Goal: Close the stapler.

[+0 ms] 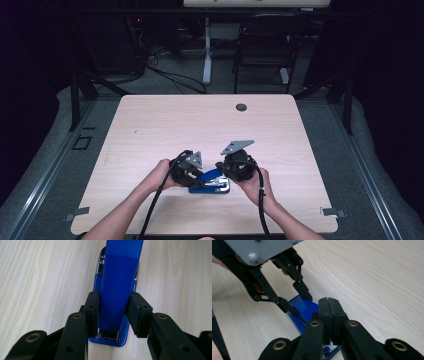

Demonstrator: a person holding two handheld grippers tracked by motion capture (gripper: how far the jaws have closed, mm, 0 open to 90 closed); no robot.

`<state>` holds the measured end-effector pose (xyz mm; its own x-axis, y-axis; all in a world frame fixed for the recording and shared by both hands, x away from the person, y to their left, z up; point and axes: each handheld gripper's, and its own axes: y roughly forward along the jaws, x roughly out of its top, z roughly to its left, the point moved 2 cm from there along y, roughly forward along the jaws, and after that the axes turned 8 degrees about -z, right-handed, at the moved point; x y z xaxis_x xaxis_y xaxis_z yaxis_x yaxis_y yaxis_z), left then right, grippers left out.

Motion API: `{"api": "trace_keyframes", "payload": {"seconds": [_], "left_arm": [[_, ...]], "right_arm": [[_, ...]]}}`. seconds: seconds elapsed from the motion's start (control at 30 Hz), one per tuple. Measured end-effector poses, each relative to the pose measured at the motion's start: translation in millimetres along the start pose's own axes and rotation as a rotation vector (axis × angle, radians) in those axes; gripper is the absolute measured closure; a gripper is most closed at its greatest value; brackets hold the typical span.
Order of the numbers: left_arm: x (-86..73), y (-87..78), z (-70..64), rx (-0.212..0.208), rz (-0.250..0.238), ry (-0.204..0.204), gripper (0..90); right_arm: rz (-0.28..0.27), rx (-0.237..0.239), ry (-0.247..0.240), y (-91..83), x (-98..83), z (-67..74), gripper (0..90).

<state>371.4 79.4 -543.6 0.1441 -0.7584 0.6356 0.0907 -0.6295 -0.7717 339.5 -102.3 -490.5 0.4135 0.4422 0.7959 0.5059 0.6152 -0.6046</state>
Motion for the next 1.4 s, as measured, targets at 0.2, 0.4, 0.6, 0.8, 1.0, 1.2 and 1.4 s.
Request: {"api": "trace_keyframes", "payload": {"seconds": [0.2,0.4,0.6,0.8,1.0,1.2,1.4], "left_arm": [[0.4,4.3,-1.8,0.002,0.014,0.001,62.7],[-3.2,-1.1,4.6,0.035,0.007,-0.051,45.3],[-9.5,-11.9,11.6,0.065,-0.006,-0.098,33.1],[-17.0,-19.8,15.7,0.088,-0.017,-0.138,25.8],[-22.0,-25.1,19.7,0.102,-0.029,-0.160,22.4],[-24.1,-27.3,20.4,0.109,-0.028,-0.166,18.8],[-25.1,-29.4,21.8,0.120,-0.036,-0.175,17.6]], "right_arm": [[0.073,0.016,-0.002,9.5,-5.5,3.6,90.0],[0.162,0.010,0.023,23.3,-19.3,-4.5,90.0],[0.182,0.019,0.042,26.0,-21.5,-7.4,90.0],[0.210,0.016,0.047,29.0,-26.3,-8.9,90.0],[0.210,0.015,0.053,28.9,-26.6,-8.9,90.0],[0.217,0.013,0.054,29.3,-27.5,-9.0,90.0],[0.209,0.020,0.054,30.2,-29.2,-10.3,90.0]]}}
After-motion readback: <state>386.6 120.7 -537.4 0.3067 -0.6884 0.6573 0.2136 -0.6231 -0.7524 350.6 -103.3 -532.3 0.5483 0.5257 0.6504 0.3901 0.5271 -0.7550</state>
